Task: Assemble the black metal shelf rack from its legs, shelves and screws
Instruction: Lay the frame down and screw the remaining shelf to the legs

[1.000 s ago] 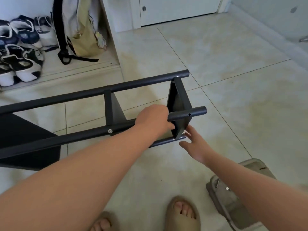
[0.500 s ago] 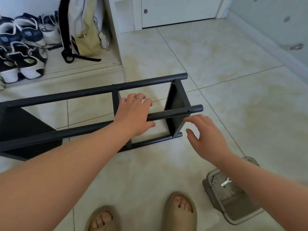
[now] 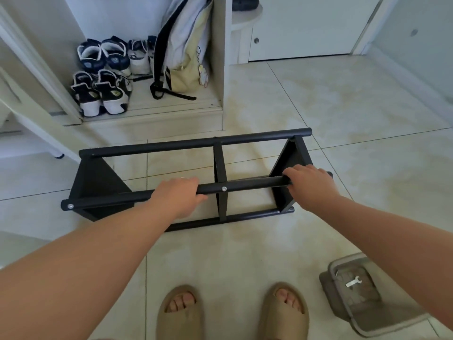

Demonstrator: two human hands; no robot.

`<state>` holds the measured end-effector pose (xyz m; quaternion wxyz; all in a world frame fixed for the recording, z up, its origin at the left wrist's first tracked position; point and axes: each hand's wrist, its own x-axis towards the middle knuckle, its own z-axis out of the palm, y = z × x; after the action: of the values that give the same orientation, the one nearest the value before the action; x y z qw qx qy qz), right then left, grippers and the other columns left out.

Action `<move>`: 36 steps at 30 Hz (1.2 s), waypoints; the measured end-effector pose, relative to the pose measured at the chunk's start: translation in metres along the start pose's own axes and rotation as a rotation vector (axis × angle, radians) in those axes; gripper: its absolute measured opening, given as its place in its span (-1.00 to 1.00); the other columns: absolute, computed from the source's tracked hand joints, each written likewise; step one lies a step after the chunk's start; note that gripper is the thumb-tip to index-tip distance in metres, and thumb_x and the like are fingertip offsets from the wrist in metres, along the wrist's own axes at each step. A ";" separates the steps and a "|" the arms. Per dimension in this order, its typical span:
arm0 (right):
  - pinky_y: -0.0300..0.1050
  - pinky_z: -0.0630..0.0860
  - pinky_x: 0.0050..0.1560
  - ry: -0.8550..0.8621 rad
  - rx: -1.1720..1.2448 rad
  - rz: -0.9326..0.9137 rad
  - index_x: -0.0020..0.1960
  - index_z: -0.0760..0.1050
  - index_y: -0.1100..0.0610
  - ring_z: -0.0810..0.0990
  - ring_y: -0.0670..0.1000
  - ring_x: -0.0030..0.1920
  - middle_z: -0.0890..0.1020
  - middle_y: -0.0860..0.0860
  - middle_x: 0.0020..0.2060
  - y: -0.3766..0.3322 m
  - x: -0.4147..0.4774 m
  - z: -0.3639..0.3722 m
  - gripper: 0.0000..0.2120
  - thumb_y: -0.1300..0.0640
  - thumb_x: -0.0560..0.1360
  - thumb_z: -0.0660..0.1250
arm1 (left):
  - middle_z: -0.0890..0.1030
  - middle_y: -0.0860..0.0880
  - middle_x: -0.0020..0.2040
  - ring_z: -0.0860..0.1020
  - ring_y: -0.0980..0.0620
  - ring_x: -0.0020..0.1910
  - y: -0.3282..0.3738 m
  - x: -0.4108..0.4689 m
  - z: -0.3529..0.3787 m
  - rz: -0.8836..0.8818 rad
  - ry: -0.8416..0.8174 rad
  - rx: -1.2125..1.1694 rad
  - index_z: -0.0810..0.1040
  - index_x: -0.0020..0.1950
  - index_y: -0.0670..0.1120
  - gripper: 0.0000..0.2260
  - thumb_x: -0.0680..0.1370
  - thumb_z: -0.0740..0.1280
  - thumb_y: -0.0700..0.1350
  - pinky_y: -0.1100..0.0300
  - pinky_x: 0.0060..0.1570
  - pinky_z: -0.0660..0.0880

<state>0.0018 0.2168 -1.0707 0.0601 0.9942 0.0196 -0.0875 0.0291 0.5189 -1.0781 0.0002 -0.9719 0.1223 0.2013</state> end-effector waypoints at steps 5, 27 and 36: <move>-0.07 0.29 0.01 0.029 -0.006 -0.066 0.28 0.45 -0.02 0.50 0.08 0.12 0.55 -0.05 0.08 -0.016 -0.006 -0.001 -0.79 0.06 0.67 0.16 | 0.44 0.04 -0.17 0.42 0.04 -0.19 -0.017 -0.016 0.002 -0.048 -0.088 -0.043 0.32 0.02 0.06 -0.78 0.65 0.14 0.19 0.07 -0.15 0.36; -0.01 0.52 0.04 0.067 0.098 -0.117 0.37 0.45 0.05 0.46 0.09 0.25 0.54 -0.02 0.24 -0.051 0.014 -0.001 -0.72 0.09 0.68 0.17 | 0.48 0.01 -0.09 0.45 -0.06 -0.04 -0.055 -0.018 0.013 -0.155 0.106 -0.038 0.41 0.07 0.01 -0.92 0.67 0.21 -0.01 -0.24 0.37 0.23; 0.05 0.38 0.36 0.050 0.065 -0.081 0.58 0.20 0.00 0.26 0.09 0.51 0.28 -0.02 0.54 0.011 -0.043 0.013 -0.46 0.00 0.63 0.21 | 0.15 -0.07 0.56 0.06 -0.15 0.55 0.014 -0.028 -0.004 0.109 0.316 0.041 0.14 0.55 -0.01 -0.37 0.53 0.25 0.12 -0.24 0.52 -0.02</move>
<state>-0.0426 0.2031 -1.0744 0.0239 0.9959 0.0583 -0.0655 0.0022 0.5116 -1.0628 -0.0099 -0.9831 0.1776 0.0431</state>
